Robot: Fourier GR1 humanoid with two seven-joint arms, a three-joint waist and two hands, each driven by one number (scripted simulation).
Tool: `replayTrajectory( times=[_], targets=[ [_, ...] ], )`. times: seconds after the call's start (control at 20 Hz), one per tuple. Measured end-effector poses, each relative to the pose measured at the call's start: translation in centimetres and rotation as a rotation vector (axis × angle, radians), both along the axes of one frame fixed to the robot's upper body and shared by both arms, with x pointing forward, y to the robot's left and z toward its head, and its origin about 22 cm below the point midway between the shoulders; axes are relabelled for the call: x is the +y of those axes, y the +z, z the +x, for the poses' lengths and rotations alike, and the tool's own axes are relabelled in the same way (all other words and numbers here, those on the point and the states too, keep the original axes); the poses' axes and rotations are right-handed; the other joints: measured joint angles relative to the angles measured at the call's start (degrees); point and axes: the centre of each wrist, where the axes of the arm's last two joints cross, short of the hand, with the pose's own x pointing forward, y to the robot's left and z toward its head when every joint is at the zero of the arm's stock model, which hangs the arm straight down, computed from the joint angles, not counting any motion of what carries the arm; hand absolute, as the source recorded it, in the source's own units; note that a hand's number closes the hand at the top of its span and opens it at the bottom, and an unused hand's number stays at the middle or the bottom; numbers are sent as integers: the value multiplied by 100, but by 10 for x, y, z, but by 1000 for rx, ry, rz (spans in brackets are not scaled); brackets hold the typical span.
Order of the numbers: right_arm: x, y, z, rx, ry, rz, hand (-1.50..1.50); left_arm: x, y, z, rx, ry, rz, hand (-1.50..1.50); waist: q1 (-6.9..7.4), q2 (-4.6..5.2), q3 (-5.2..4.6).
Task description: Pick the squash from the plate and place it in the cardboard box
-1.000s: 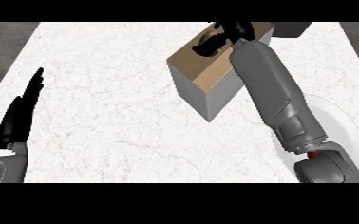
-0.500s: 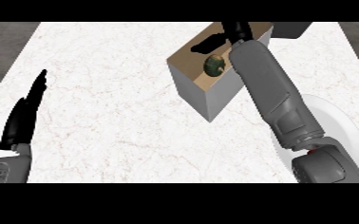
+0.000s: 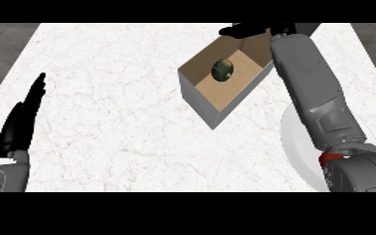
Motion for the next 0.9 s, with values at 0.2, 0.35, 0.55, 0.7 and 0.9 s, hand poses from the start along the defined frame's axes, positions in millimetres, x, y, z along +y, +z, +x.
replayTrajectory(
  times=[0.2, 0.35, 0.55, 0.7, 0.9],
  targets=[
    [-54, 9, 0, -9, -22, 67, -150, 4, -1, -1, -1, 10, 1, 0, -47, -11, -1],
    [-97, 13, -5, -4, -52, 85, -150, 4, -1, -4, -1, 15, 2, 0, -76, -21, 0],
    [-158, 9, -22, 4, -85, 89, -150, 7, -6, -7, -7, 25, 3, 0, -101, -24, 0],
    [-192, 8, -34, 3, -97, 75, -150, 7, -5, -5, -8, 22, 3, 0, -97, -22, 1],
    [-238, 10, -55, 23, -89, 48, -150, 2, -9, -8, -5, 19, -1, 0, -77, -15, 3]
  ],
)
